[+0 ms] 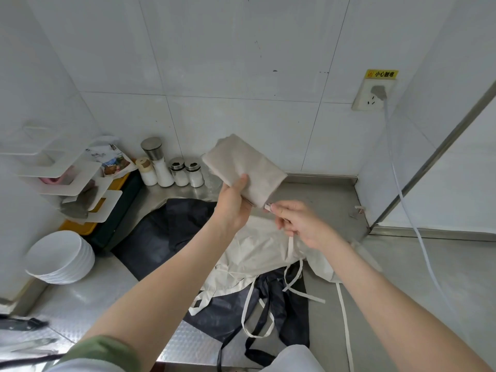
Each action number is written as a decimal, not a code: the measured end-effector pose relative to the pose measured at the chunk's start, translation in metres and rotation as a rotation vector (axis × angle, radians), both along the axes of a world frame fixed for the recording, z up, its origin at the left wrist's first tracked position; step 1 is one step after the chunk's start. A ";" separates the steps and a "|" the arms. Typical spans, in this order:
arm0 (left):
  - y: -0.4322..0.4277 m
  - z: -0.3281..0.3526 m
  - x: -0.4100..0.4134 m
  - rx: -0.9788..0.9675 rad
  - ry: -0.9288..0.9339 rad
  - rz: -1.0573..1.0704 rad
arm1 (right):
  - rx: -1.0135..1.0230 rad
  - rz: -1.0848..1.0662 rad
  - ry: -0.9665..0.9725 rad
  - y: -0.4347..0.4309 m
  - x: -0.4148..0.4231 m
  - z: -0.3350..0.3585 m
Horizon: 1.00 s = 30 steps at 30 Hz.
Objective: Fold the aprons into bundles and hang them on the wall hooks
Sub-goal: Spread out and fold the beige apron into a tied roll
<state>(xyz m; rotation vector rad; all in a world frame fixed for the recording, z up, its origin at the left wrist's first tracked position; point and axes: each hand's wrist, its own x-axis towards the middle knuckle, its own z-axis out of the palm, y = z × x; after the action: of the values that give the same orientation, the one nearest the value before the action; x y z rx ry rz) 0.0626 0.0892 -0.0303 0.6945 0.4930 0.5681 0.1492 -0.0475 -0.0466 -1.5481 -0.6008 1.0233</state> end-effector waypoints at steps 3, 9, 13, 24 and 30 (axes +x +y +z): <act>0.000 -0.001 0.000 0.007 -0.006 0.036 | -0.163 0.009 -0.413 0.002 0.001 0.010; -0.004 -0.012 0.008 -0.040 0.138 0.165 | -0.465 0.255 -1.068 0.007 -0.020 0.030; -0.013 -0.013 0.009 -0.051 0.134 0.232 | -0.564 0.290 -1.266 0.008 -0.033 0.036; -0.022 -0.013 0.000 0.200 0.349 -0.183 | -0.539 0.438 -1.197 0.012 -0.034 0.063; -0.019 -0.014 -0.014 0.359 0.426 -0.555 | -0.481 0.417 -0.947 0.005 -0.001 0.066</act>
<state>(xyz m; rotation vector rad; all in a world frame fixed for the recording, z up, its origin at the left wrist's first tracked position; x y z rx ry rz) 0.0486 0.0700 -0.0438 1.2561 0.5669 -0.0265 0.1486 -0.0427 0.0198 -2.4075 -1.4505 0.6995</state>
